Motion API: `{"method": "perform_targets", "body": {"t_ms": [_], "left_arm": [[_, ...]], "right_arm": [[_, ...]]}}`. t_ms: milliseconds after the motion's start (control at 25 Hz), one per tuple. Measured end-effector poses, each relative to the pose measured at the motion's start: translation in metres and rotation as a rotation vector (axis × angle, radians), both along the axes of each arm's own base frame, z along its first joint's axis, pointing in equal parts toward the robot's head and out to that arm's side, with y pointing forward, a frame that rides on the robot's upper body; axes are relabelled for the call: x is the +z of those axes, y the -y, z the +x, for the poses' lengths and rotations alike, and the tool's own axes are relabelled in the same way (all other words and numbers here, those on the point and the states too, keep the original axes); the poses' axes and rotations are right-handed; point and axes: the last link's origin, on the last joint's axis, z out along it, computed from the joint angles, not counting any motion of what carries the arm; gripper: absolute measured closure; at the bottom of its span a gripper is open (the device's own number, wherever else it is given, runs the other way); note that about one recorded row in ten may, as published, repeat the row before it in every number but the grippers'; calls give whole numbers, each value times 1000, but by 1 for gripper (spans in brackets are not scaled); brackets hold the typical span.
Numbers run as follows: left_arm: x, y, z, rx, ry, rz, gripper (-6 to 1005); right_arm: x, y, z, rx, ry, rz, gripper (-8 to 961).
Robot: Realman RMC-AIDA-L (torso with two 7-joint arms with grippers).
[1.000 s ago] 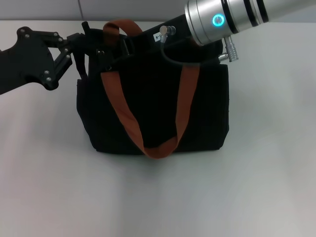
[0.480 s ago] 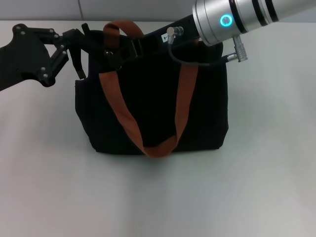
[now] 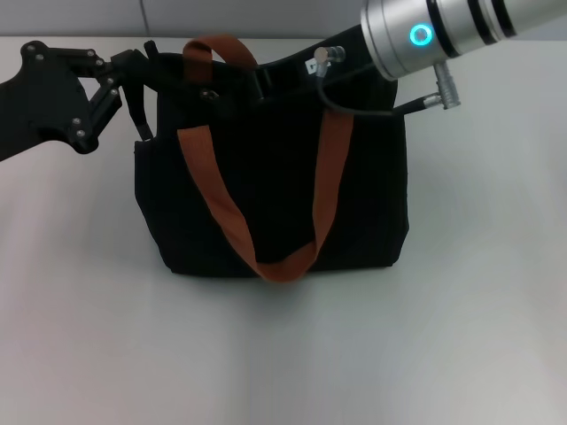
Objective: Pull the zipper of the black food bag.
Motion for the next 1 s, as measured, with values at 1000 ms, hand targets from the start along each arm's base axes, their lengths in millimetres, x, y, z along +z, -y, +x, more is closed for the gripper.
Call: {"method": "perform_targets", "body": {"t_ms": [1000], "left_arm": [[2,-1,-1,12,9,11,932]], "right_arm": [[28,6,30,-54,48,92,956]]}}
